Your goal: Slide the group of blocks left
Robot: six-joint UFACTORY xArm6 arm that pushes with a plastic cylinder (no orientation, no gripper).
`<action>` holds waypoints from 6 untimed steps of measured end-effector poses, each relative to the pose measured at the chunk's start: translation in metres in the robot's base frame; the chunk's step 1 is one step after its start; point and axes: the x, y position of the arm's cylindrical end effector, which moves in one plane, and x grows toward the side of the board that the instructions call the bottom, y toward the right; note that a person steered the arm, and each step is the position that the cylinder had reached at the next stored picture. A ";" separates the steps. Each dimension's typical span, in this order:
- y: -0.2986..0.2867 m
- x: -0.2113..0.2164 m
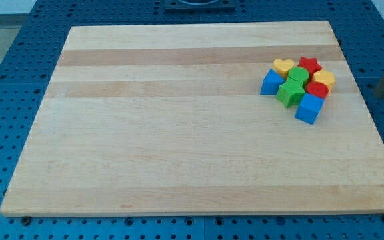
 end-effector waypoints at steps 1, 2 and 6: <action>-0.036 -0.024; -0.050 -0.056; -0.126 -0.045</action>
